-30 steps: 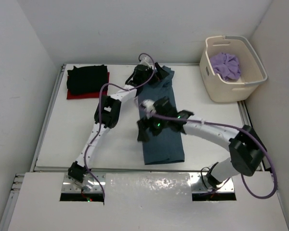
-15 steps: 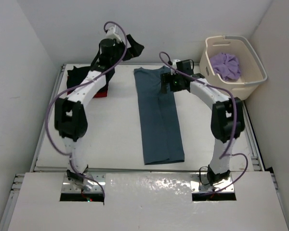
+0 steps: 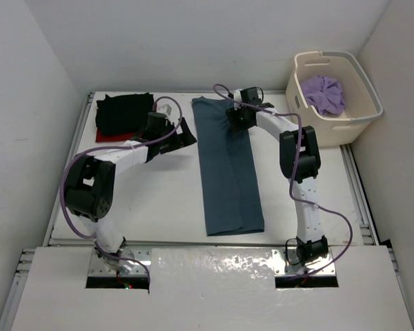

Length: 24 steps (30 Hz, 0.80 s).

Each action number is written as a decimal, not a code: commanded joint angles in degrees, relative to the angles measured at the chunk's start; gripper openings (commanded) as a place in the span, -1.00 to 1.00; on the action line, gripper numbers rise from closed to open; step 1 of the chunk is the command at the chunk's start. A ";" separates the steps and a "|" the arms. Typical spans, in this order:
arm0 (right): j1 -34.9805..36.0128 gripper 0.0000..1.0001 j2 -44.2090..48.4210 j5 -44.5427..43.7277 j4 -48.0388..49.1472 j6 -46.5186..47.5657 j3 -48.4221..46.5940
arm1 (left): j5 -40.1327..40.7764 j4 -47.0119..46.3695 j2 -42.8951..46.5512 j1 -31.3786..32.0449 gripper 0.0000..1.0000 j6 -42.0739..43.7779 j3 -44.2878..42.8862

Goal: Fold and stack the t-shirts
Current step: Rotate the tshirt 90 degrees

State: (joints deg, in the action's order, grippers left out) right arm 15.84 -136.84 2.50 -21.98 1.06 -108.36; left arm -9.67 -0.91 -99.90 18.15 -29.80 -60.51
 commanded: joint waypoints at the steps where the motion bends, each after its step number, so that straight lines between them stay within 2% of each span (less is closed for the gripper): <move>1: 0.07 0.28 -0.27 -1.53 3.78 -0.62 -3.00 | 0.00 -2.88 6.20 0.66 0.99 0.53 -0.75; 10: -0.36 0.08 -3.44 -3.21 5.81 -3.96 -5.02 | 2.73 -1.55 7.52 0.66 0.99 1.76 -0.57; 14: -0.89 -0.27 -4.32 -2.77 5.54 -6.76 -5.90 | 3.52 -0.85 7.44 0.74 0.99 2.03 -0.57; 16: -0.98 -0.33 -3.62 -2.85 6.33 -7.04 -5.12 | 3.52 -0.68 7.44 0.74 0.99 2.03 -0.66; 19: -0.98 -0.30 -0.98 -2.77 8.61 -7.56 -1.95 | 3.52 -0.67 7.35 0.83 0.99 2.12 -0.66; 20: -0.89 -0.18 -0.37 -2.77 8.70 -7.22 -1.42 | 3.26 -0.76 7.26 0.83 0.99 2.12 -0.66; 24: -0.89 0.04 -0.45 -2.77 7.83 -5.98 -2.47 | 3.26 -0.59 7.00 0.92 0.99 2.12 -0.66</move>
State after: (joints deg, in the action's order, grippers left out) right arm 15.11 -140.77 -0.08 -15.38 -5.19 -110.59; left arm -6.63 -0.14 -93.84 18.39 -28.53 -60.34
